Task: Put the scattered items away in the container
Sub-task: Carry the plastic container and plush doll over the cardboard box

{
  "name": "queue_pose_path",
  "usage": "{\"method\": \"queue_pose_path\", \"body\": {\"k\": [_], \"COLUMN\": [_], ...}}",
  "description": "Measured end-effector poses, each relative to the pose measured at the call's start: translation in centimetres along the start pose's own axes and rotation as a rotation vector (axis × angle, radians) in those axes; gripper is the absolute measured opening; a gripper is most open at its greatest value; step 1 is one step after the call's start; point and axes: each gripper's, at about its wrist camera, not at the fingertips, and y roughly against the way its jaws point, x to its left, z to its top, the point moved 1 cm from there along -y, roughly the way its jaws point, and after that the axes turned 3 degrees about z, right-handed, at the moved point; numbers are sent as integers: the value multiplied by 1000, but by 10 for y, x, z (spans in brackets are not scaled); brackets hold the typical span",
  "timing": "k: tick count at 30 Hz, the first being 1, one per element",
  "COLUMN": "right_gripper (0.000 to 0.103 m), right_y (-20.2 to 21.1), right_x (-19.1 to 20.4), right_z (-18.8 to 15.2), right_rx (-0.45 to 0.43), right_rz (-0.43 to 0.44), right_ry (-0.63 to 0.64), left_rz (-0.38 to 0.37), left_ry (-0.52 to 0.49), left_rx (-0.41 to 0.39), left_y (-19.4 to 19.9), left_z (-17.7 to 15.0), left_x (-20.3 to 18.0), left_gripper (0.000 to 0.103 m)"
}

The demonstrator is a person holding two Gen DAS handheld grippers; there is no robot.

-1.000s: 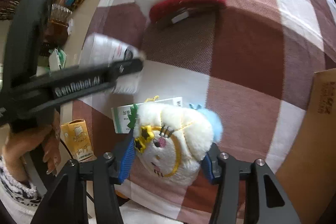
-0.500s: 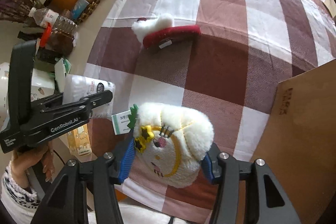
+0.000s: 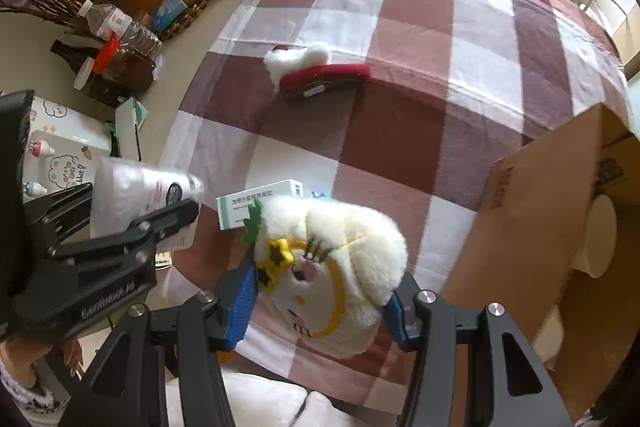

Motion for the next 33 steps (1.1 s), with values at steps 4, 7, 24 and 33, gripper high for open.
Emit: {"method": "queue_pose_path", "body": {"k": [4,7,24,33], "right_gripper": [55,55,55,55], "right_y": [17,31,117,134], "right_x": [-7,-15,-53,-92], "right_z": [-4,-7,-36,-56], "right_rx": [-23,-46,-168,-192], "right_rz": [-8,-13,-19,-45], "right_ry": [-4,-14,-49,-133], "left_rz": [-15,-14,-53,-90], "left_ry": [-33,-63,-148,-230], "left_rx": [-3,-24,-60,-61], "left_y": [19,34,90,99], "left_z": [-1,0,9,14], "left_x": [-21,-37,-113,-165], "left_gripper": [42,42,42,42]}}
